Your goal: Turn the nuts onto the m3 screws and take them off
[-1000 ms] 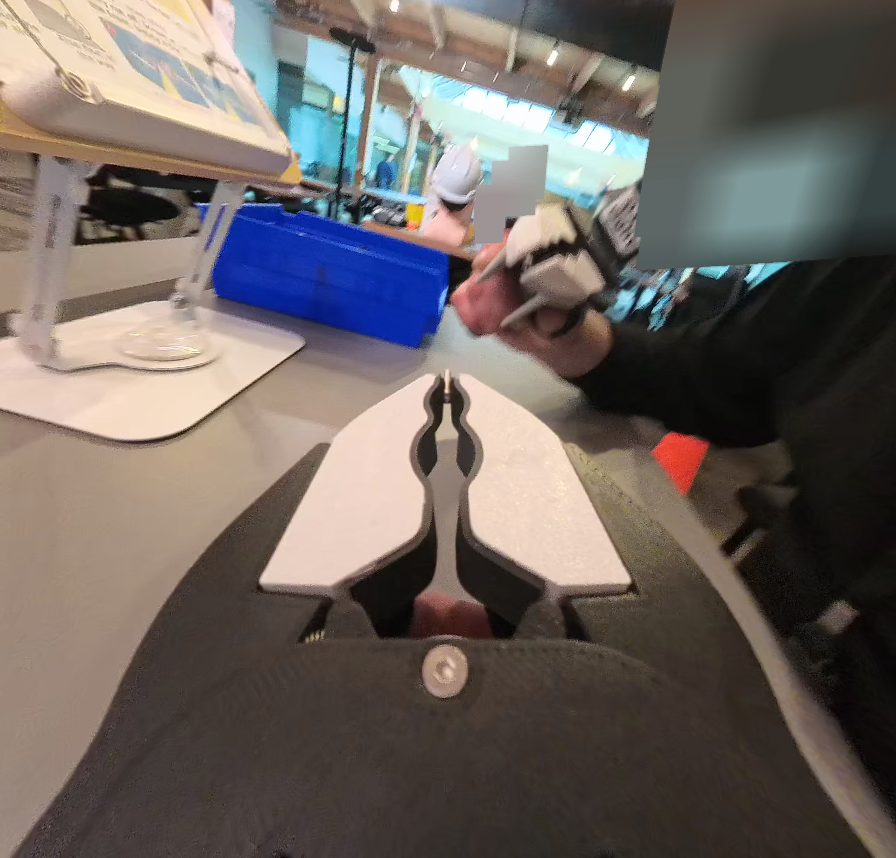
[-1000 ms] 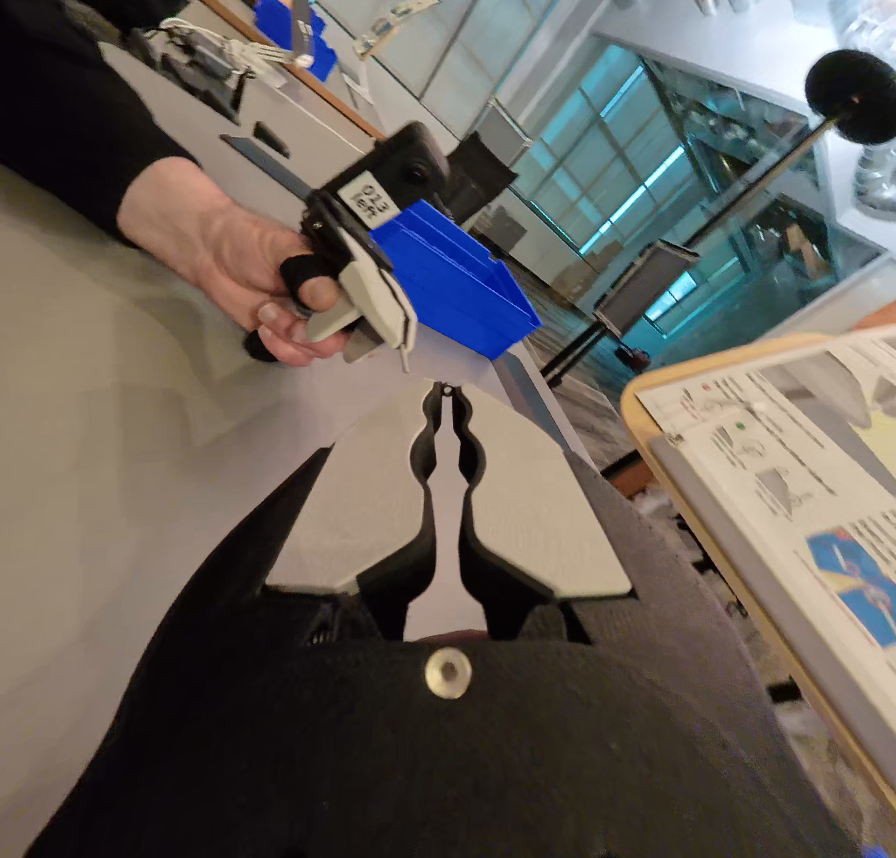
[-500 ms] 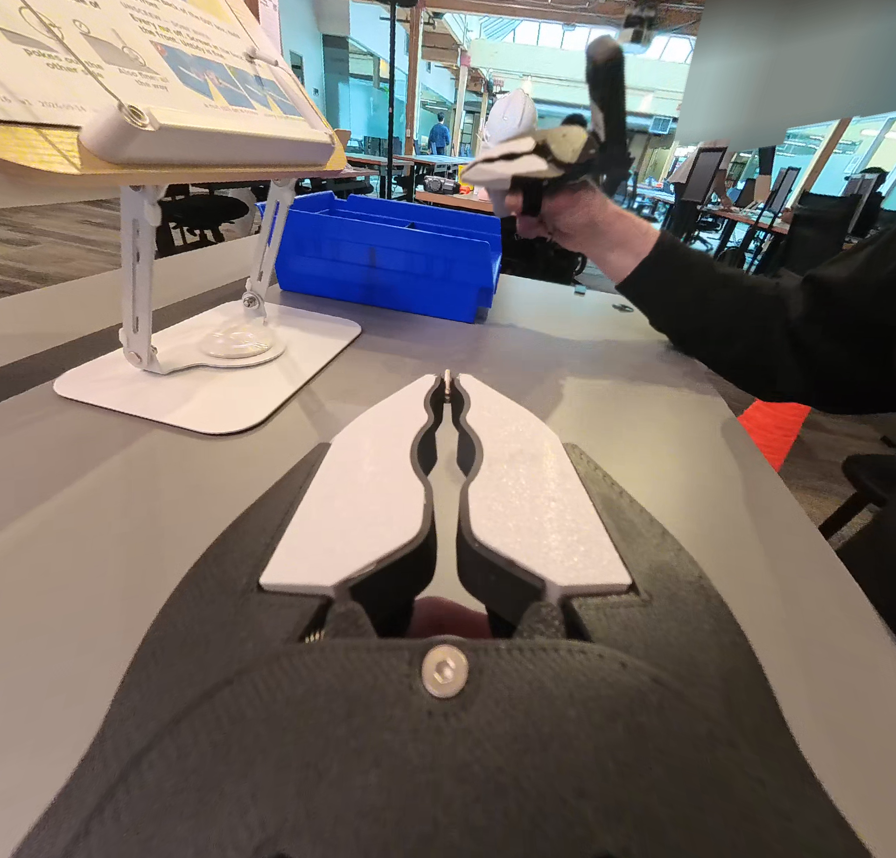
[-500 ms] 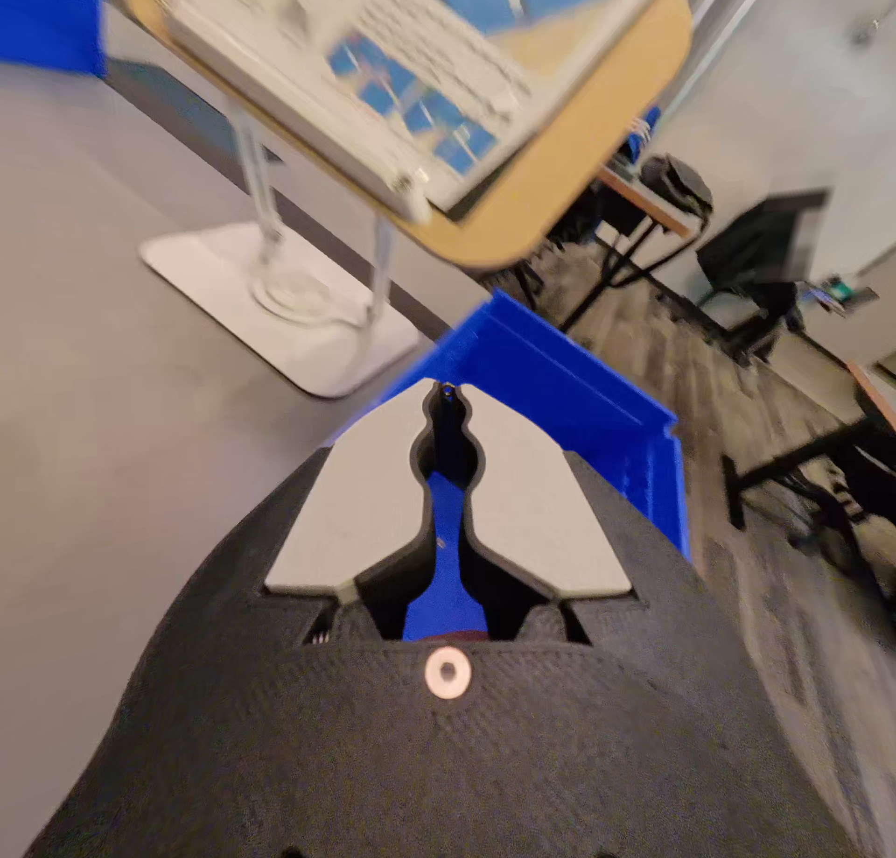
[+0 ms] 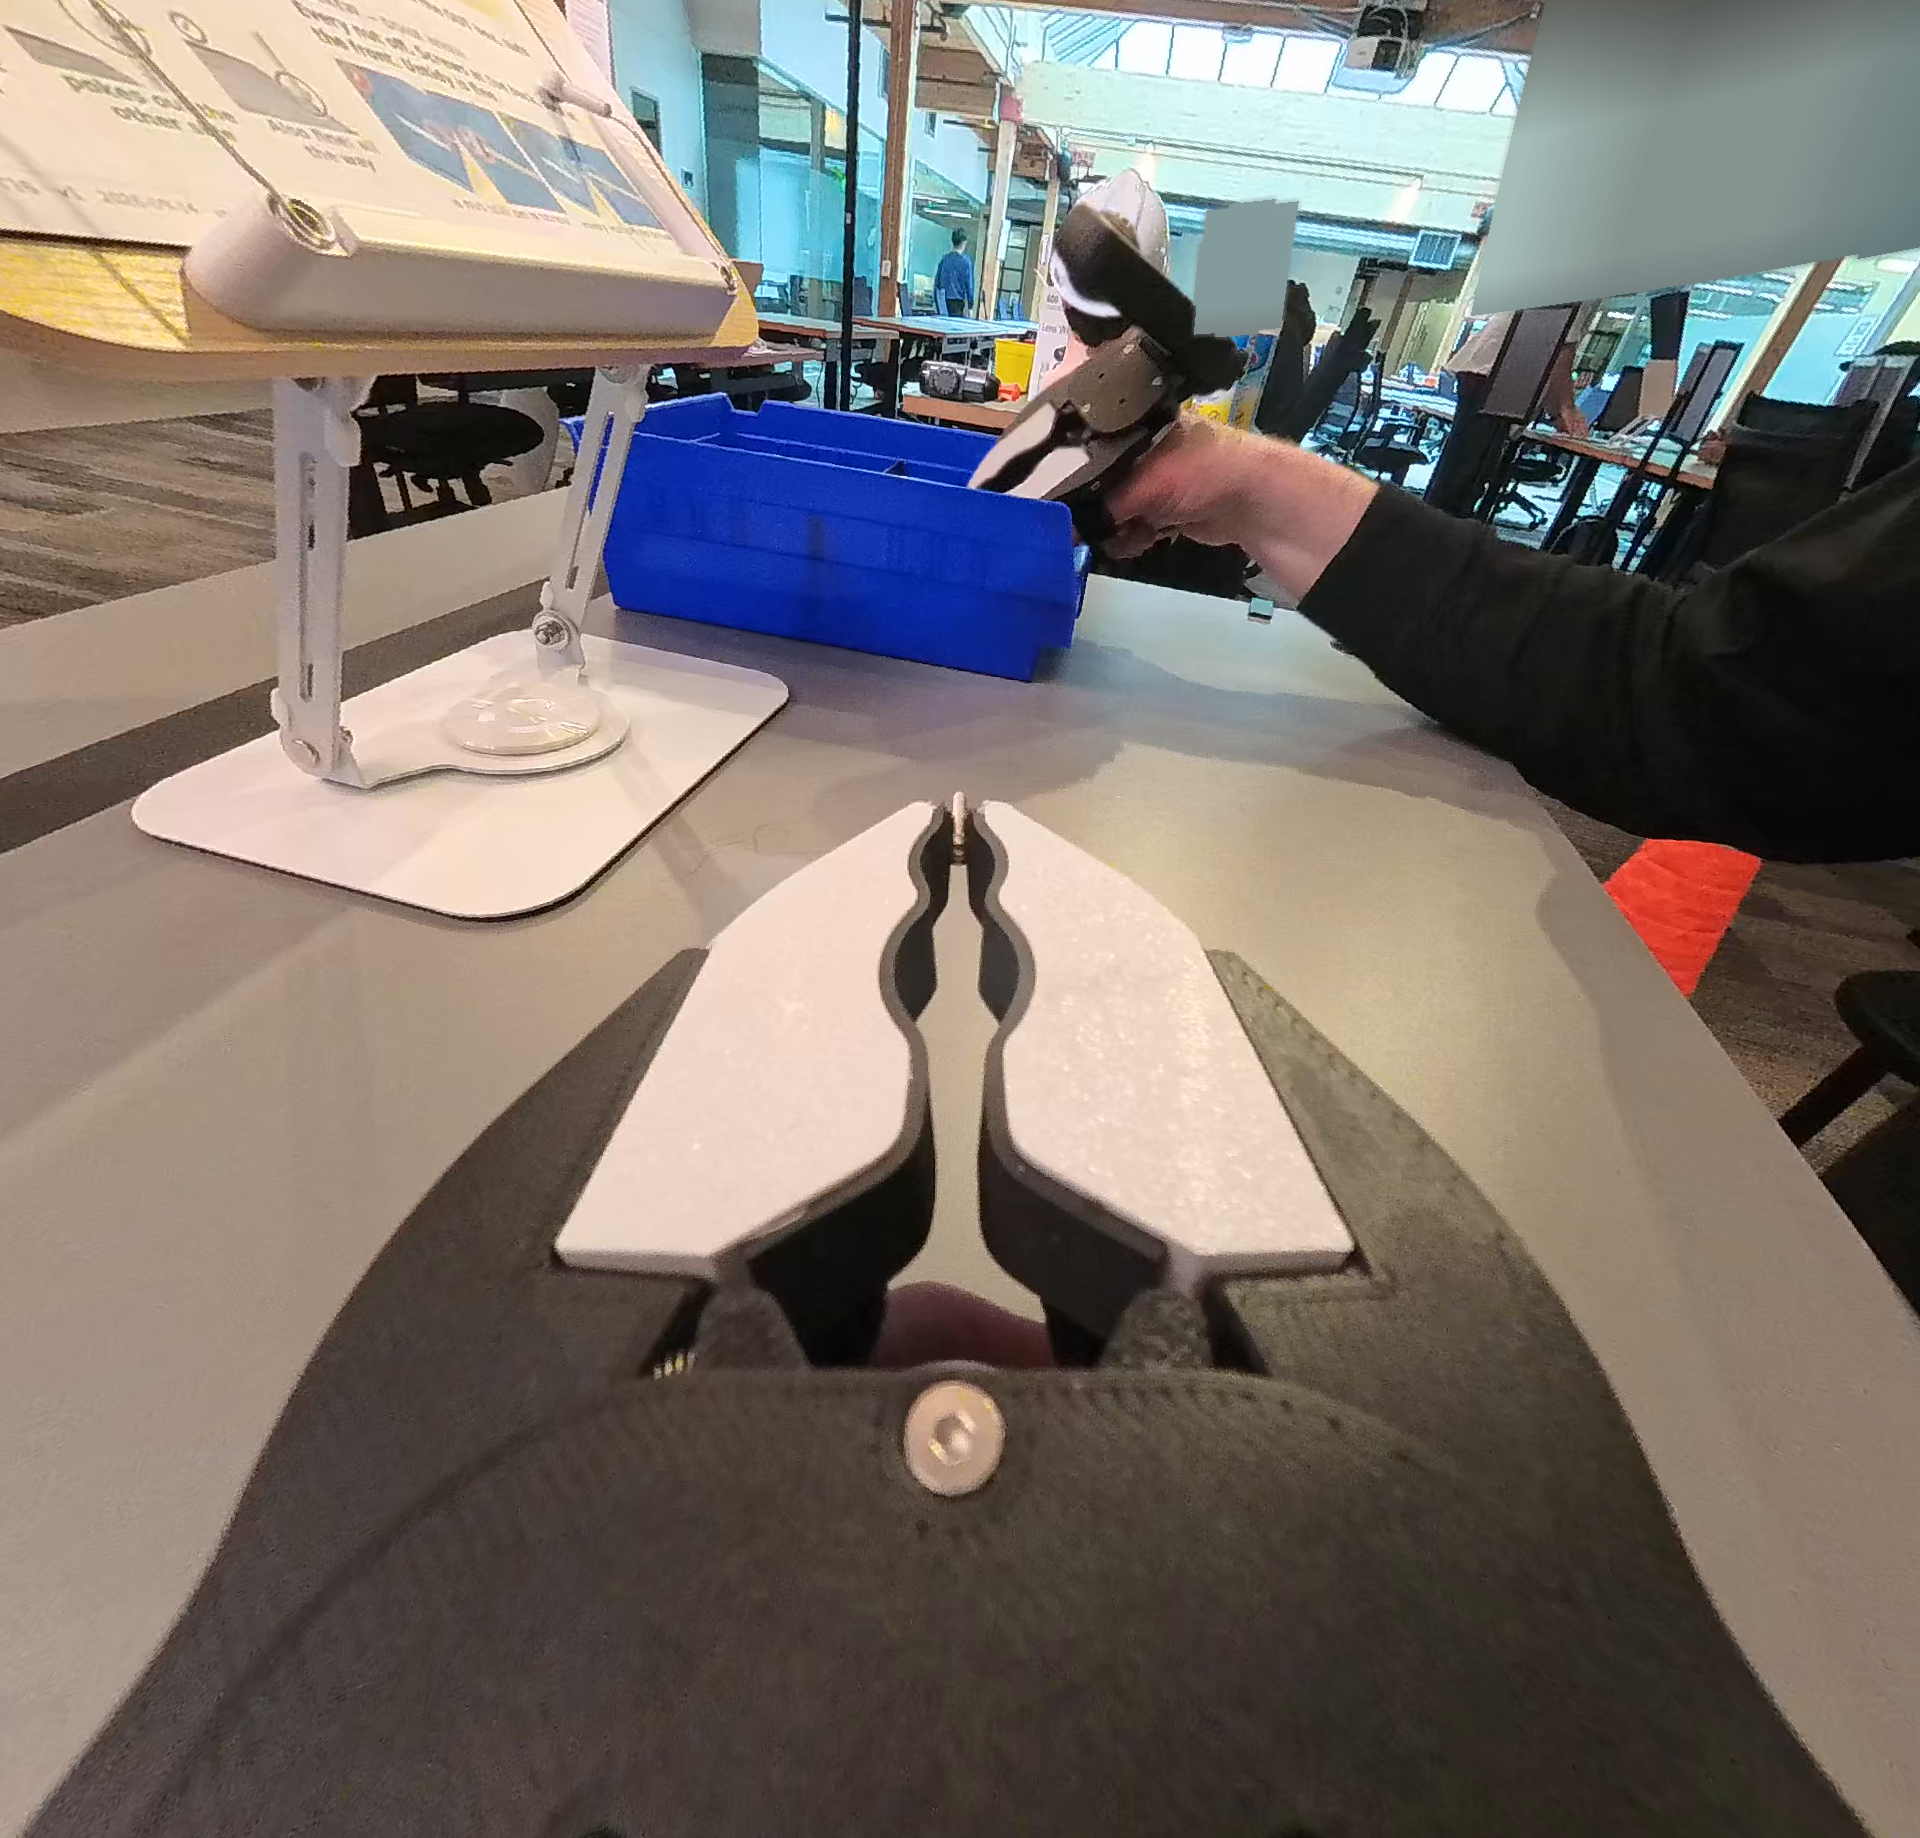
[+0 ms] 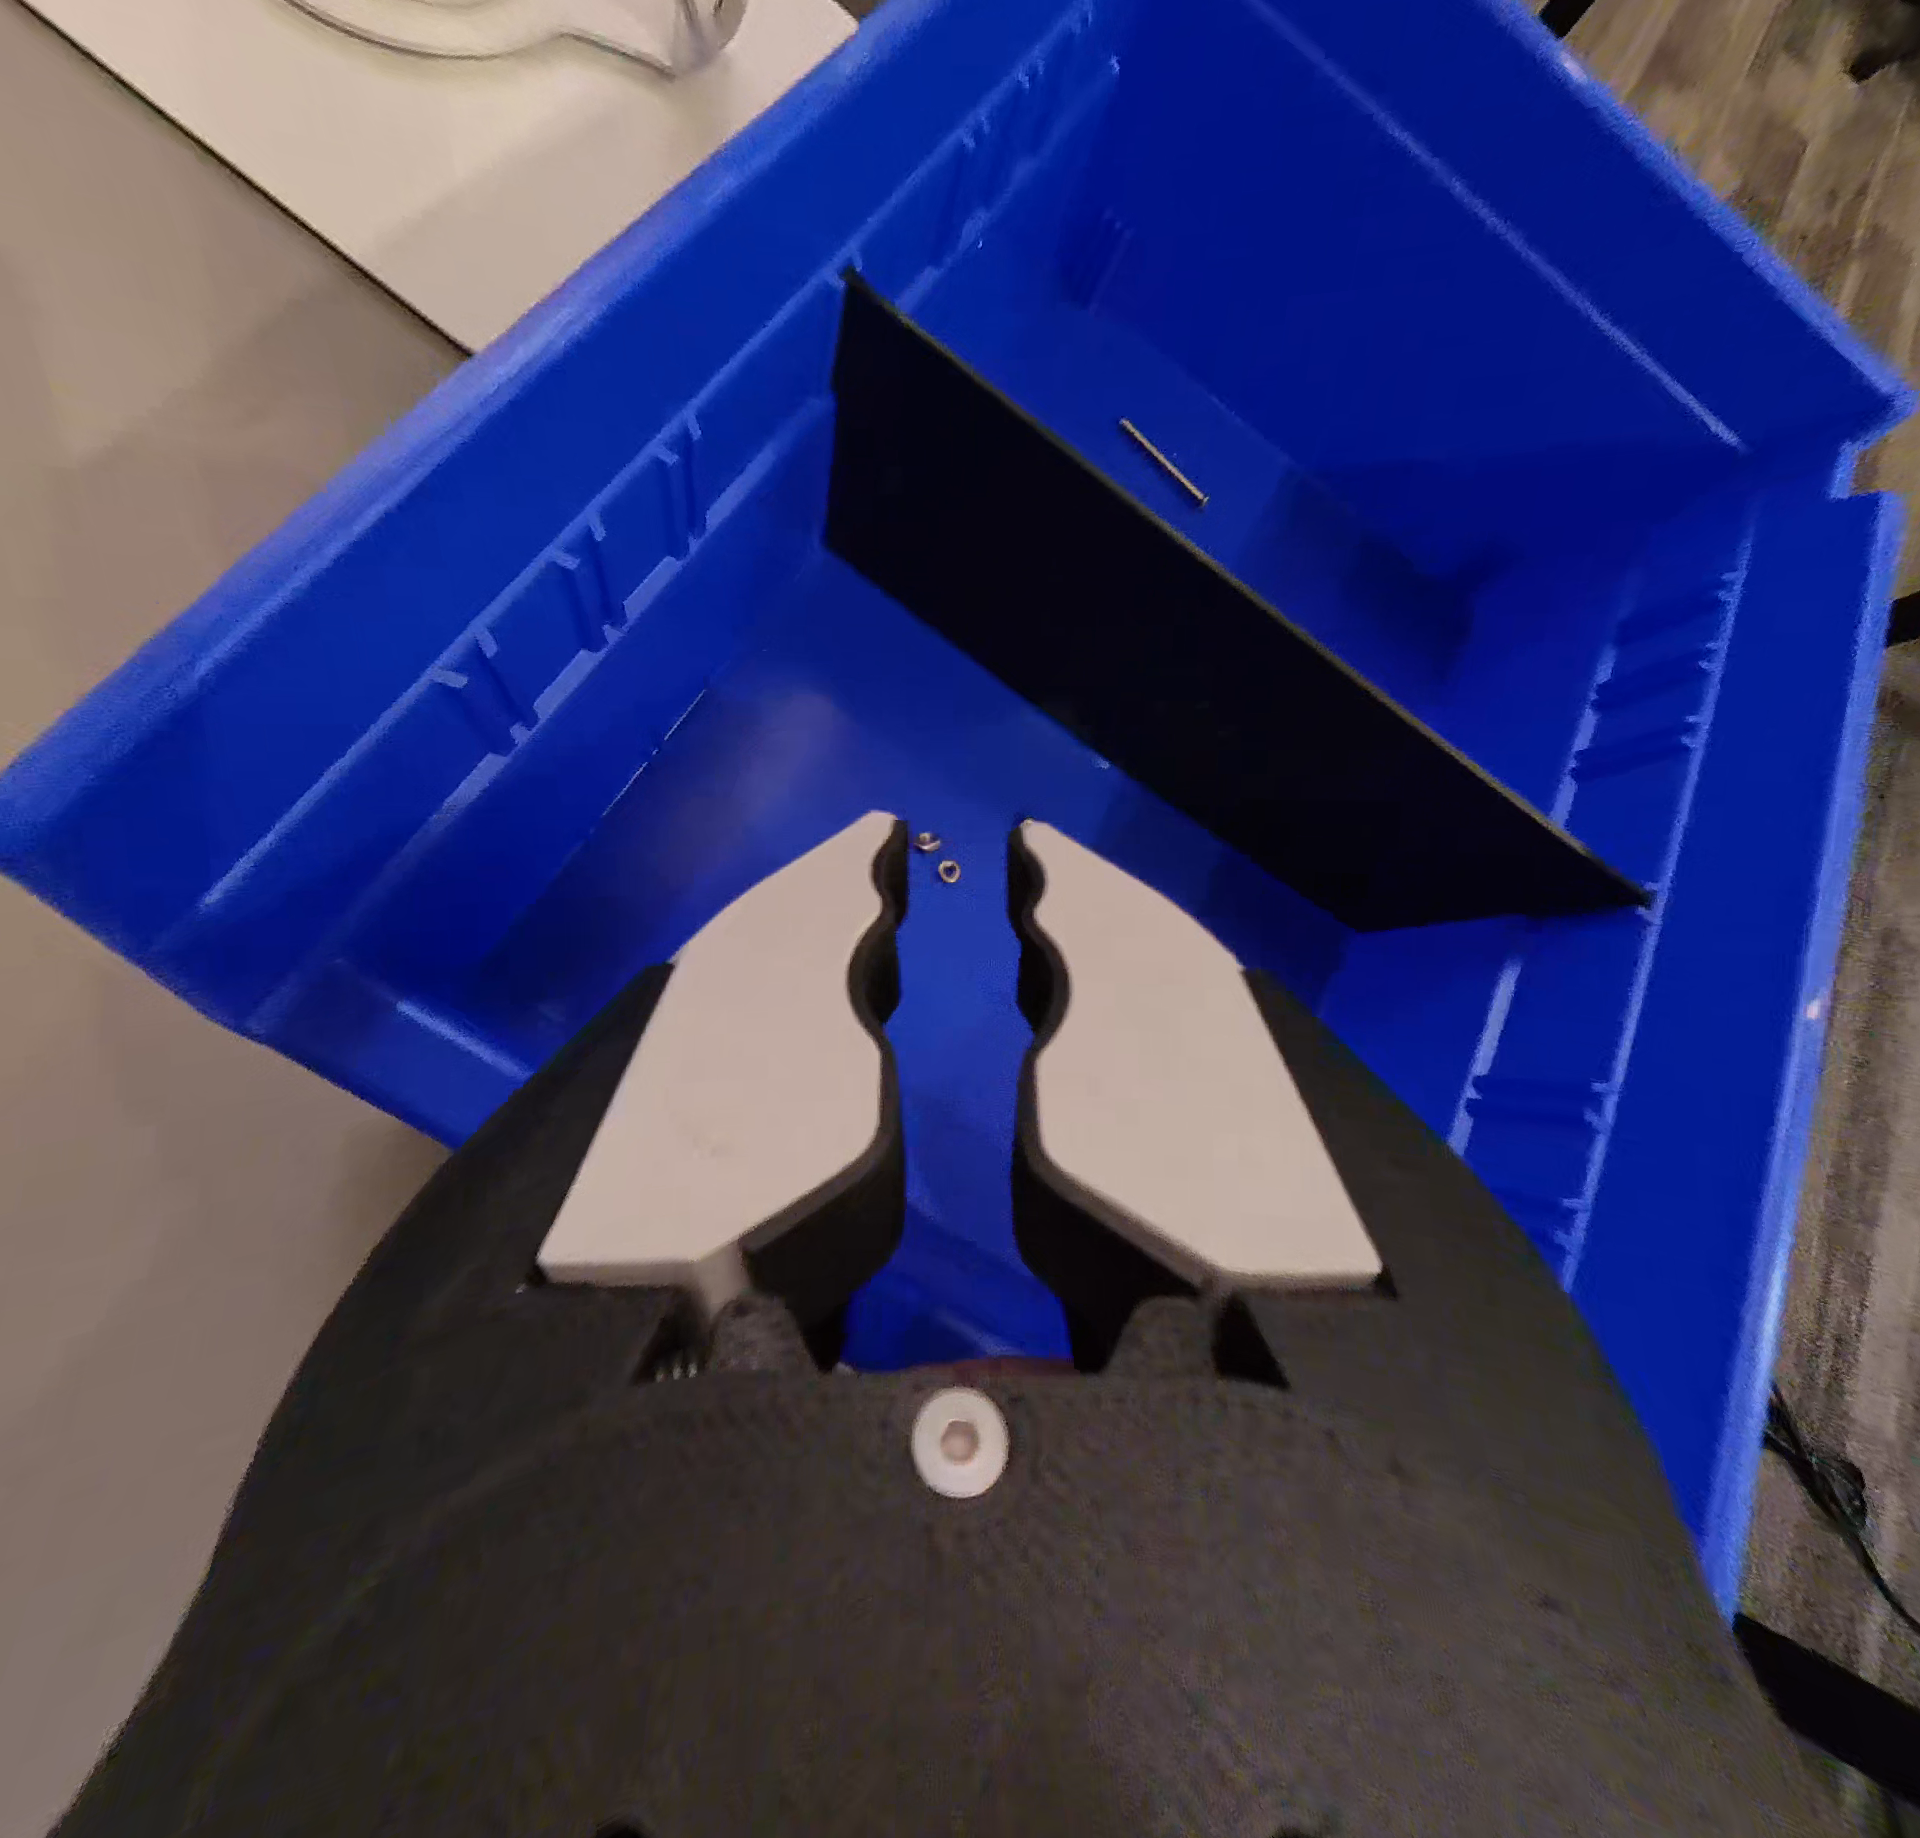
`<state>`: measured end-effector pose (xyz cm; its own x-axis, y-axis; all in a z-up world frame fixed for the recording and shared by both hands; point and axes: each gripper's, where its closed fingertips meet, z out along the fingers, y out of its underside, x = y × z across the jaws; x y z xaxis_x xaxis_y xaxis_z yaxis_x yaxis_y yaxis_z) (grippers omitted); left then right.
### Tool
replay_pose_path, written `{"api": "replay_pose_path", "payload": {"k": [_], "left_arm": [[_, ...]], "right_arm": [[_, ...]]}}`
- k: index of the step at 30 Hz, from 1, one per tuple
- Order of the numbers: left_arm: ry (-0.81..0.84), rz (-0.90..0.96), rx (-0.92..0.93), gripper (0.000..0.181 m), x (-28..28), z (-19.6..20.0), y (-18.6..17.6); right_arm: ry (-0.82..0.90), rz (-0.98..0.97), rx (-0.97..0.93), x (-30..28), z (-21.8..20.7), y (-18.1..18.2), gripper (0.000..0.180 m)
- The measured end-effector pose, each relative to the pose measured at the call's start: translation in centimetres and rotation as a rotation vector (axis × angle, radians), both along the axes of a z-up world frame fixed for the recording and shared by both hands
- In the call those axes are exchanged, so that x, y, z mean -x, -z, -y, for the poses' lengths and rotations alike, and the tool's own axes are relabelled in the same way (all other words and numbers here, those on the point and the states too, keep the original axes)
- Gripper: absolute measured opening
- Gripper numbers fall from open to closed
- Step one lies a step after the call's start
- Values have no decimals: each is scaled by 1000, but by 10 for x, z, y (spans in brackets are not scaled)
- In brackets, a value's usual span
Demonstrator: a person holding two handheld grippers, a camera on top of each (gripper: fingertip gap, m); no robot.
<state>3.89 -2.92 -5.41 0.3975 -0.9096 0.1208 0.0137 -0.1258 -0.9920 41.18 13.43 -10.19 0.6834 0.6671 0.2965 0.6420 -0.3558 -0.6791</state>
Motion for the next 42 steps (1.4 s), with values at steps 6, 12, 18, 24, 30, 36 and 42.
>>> {"api": "replay_pose_path", "payload": {"k": [6,12,18,24,30,36,42], "left_arm": [[8,-1,-6,3,-2,1,-1],[30,7,-48,3,-7,5,-9],[64,-11,-95,3,-21,12,-17],[88,-69,-147,3,-29,23,-20],[108,-114,-159,3,-36,28,-18],[108,-163,-173,3,-41,30,-13],[117,-170,-178,3,-43,32,-12]], "right_arm": [[5,-54,-33,-3,8,-20,23],[-202,-200,-258,77,66,-107,22],[-655,-337,-213,229,158,-118,22],[-825,-265,-165,310,180,-70,17],[-879,-184,-175,330,185,-57,16],[-912,-169,-180,337,191,-54,4],[-914,-169,-181,335,193,-51,2]]}}
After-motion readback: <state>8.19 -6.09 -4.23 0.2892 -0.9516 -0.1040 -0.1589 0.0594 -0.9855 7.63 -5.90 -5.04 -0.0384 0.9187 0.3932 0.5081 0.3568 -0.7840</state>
